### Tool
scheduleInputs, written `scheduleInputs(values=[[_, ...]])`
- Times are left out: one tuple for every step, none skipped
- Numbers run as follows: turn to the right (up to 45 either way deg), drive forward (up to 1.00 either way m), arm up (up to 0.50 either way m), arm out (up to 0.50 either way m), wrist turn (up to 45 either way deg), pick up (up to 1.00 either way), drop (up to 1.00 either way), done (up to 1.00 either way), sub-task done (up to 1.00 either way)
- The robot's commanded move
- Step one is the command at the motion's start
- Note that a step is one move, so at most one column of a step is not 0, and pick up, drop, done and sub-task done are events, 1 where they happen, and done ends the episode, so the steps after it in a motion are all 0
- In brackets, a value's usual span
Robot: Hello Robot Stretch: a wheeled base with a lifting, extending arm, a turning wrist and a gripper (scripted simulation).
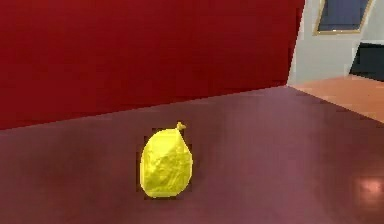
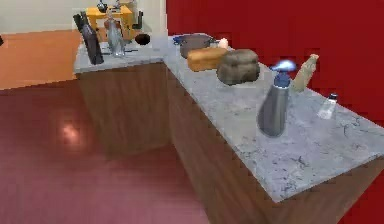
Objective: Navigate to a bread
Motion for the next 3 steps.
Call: scheduleInputs(values=[[45.0, 0.0, 0.0, 0.0, 0.0, 0.0, 0.0, 0.0, 0.0], [18.0, 0.0, 0.0, 0.0, 0.0, 0.0, 0.0, 0.0, 0.0], [0.0, 0.35, 0.0, 0.0, 0.0, 0.0, 0.0, 0.0, 0.0]])
